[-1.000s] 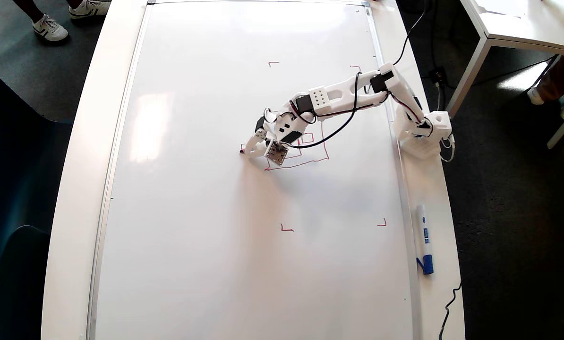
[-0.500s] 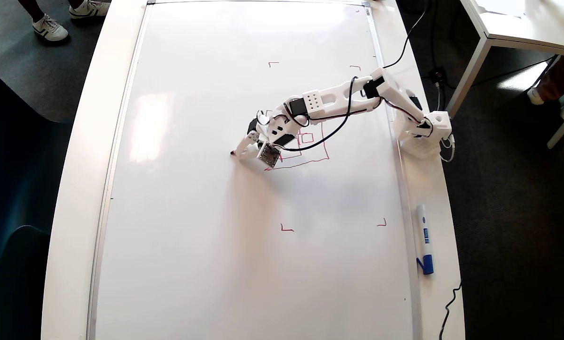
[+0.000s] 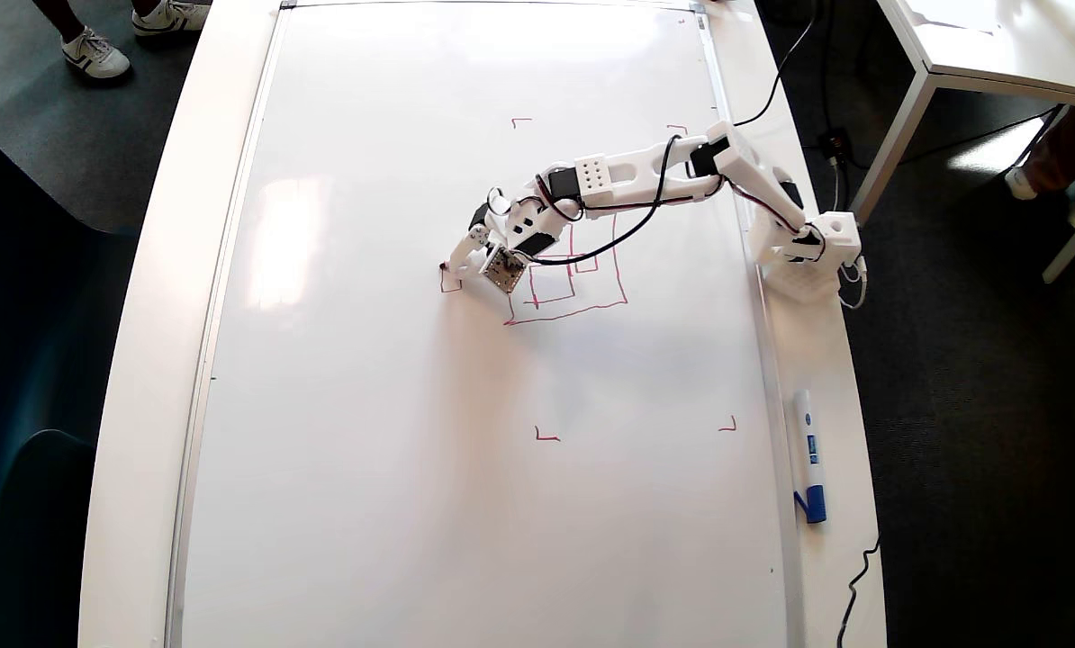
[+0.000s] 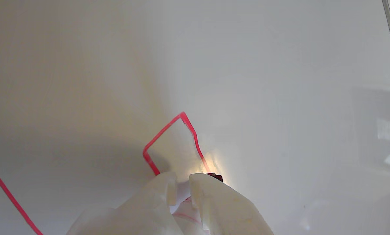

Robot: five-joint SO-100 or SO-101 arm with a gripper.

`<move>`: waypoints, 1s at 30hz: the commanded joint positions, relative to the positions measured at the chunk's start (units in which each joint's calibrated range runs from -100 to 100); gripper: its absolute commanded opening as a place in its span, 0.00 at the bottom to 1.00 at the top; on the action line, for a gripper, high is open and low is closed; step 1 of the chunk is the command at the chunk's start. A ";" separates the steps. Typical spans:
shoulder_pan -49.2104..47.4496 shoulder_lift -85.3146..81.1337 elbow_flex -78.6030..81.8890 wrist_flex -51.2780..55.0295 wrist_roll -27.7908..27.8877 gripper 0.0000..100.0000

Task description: Draw on a whiteboard a robot head using a pen attached to the gripper

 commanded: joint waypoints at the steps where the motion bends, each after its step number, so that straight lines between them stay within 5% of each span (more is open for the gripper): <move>1: 0.80 -2.12 0.73 0.63 0.29 0.01; 14: 0.88 -11.85 16.71 -0.06 0.29 0.01; 30: -2.81 -11.51 15.35 -0.41 0.13 0.01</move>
